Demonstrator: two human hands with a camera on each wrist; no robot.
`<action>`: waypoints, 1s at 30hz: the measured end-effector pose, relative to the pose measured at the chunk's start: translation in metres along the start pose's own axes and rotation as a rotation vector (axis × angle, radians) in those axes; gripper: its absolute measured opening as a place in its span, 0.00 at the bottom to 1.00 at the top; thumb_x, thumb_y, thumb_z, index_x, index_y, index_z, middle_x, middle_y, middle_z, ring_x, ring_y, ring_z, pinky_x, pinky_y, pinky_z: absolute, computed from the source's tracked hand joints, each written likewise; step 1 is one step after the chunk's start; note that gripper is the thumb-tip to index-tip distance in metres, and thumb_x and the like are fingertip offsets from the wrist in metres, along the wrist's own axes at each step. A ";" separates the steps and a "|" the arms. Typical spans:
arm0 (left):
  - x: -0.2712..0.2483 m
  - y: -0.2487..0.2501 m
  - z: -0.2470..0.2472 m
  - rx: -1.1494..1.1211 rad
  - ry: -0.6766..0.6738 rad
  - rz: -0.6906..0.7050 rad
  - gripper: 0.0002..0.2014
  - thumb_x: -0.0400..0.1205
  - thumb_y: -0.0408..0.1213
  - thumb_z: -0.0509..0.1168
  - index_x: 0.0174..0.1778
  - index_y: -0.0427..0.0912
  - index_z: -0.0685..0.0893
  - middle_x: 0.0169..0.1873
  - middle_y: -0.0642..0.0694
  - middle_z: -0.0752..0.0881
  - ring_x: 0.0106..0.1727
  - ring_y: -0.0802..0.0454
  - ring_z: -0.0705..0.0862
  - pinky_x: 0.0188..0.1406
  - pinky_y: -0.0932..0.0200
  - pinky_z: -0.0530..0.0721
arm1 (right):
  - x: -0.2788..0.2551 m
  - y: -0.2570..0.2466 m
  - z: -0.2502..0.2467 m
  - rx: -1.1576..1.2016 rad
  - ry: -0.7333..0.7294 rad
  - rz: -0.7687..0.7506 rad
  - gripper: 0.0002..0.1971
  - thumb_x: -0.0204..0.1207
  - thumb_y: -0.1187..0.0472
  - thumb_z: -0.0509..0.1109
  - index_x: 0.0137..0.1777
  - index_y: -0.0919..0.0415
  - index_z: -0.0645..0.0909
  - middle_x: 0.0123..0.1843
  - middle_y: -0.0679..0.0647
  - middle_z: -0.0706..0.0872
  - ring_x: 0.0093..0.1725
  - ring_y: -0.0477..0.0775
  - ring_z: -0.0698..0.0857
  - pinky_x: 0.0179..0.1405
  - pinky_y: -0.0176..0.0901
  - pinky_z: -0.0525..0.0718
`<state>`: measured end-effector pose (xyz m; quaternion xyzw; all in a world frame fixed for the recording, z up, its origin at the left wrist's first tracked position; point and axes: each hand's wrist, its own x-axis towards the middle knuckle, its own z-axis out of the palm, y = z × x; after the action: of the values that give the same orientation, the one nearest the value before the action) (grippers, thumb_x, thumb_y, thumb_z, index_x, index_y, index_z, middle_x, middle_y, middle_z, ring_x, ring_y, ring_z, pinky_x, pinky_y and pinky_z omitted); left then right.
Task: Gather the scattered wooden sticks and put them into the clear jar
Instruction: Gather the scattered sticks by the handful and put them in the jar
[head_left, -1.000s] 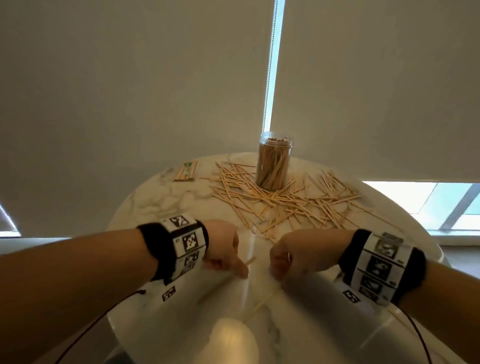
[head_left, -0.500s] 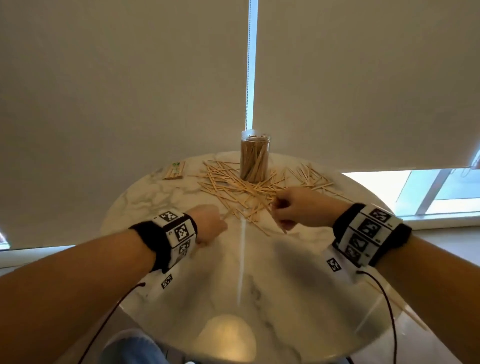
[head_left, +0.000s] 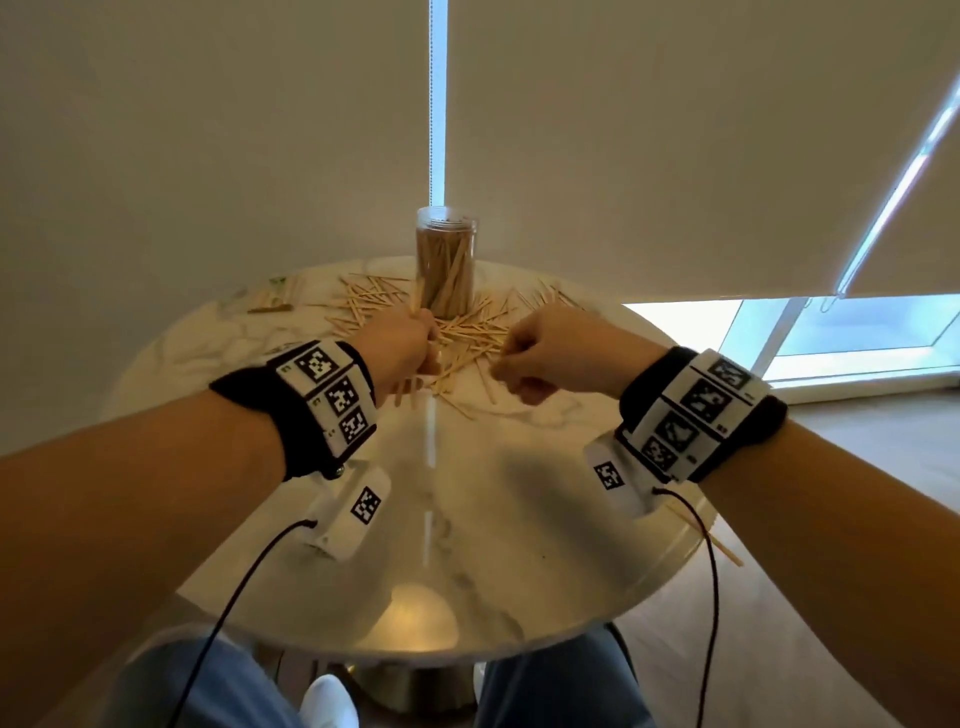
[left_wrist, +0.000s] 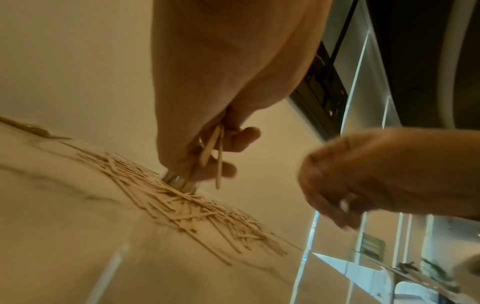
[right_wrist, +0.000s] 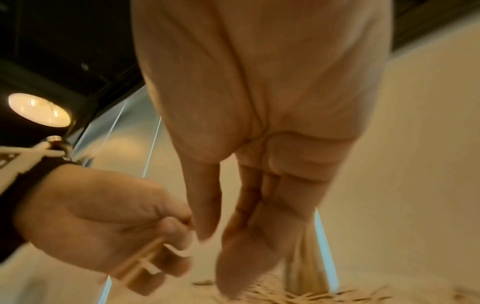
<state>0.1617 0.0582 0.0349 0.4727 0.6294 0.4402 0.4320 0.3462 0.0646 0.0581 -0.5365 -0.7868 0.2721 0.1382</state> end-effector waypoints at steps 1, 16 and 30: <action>0.003 -0.003 -0.005 0.004 0.000 -0.050 0.13 0.92 0.35 0.51 0.46 0.42 0.77 0.27 0.46 0.76 0.27 0.50 0.78 0.31 0.57 0.77 | 0.000 0.012 -0.003 -0.139 -0.016 0.073 0.12 0.78 0.51 0.76 0.47 0.62 0.89 0.38 0.53 0.93 0.40 0.52 0.93 0.50 0.46 0.90; 0.041 -0.029 -0.015 0.809 -0.044 -0.137 0.30 0.85 0.55 0.66 0.69 0.28 0.81 0.65 0.29 0.85 0.65 0.32 0.84 0.60 0.44 0.84 | -0.016 0.074 0.002 -0.521 -0.343 0.451 0.10 0.73 0.58 0.74 0.34 0.63 0.88 0.24 0.50 0.87 0.28 0.51 0.85 0.38 0.40 0.85; 0.082 -0.008 0.029 1.316 -0.250 -0.019 0.18 0.89 0.41 0.61 0.69 0.33 0.81 0.66 0.38 0.84 0.66 0.41 0.83 0.58 0.54 0.81 | 0.053 0.052 -0.013 0.198 0.004 0.281 0.09 0.82 0.68 0.66 0.51 0.74 0.84 0.42 0.66 0.92 0.40 0.61 0.93 0.48 0.55 0.93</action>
<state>0.1737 0.1408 0.0102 0.6795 0.7159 -0.0972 0.1274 0.3721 0.1314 0.0351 -0.6256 -0.6731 0.3638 0.1525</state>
